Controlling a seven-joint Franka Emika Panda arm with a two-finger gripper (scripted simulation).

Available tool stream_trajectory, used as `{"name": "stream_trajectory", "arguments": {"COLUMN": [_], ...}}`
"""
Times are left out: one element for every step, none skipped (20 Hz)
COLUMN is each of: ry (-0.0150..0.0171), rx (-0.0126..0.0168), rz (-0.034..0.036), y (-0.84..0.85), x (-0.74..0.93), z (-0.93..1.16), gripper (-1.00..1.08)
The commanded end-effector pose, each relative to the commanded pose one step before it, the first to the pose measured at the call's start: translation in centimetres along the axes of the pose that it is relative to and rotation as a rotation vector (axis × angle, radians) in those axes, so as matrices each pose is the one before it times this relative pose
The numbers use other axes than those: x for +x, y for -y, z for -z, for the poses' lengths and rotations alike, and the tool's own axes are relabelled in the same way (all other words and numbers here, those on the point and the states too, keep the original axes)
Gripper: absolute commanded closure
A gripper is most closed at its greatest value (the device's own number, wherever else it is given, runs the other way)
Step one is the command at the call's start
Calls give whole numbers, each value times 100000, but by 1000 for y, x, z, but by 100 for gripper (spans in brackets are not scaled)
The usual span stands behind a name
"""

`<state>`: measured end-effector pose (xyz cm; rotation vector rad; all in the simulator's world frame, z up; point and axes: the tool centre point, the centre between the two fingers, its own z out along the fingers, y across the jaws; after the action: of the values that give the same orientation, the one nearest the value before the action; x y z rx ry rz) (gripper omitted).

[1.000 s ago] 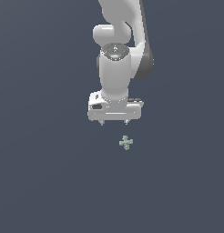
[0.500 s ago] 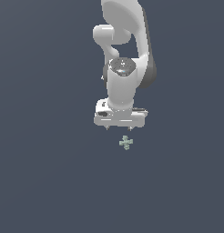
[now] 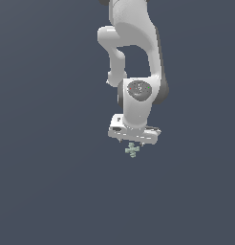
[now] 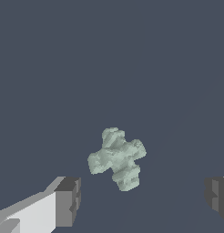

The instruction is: Pick up the object and move it to a goal position.

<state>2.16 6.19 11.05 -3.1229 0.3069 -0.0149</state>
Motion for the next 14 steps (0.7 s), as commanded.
{"name": "stream_trajectory", "arguments": {"ry": [349, 129, 112, 94, 77, 59, 42, 25, 8, 39, 0, 0, 0, -5], "rx": [-192, -65, -58, -50, -42, -33, -24, -14, -5, 9, 0, 0, 0, -1], "rz": [-2598, -736, -639, -540, -444, -342, -244, -144, -48, 373, 0, 0, 0, -49], "y": [520, 161, 138, 117, 94, 75, 53, 34, 11, -41, 2, 5, 9, -17], "x": [-75, -41, -38, -34, -28, -23, -17, -11, -4, -18, -1, -4, -7, 0], "z": [-919, -286, -248, -210, -172, -134, -96, -57, -19, 71, -40, -121, -201, -277], "gripper": [-92, -92, -92, -92, -92, -92, -92, -92, -92, -92, -92, -92, -92, -92]}}
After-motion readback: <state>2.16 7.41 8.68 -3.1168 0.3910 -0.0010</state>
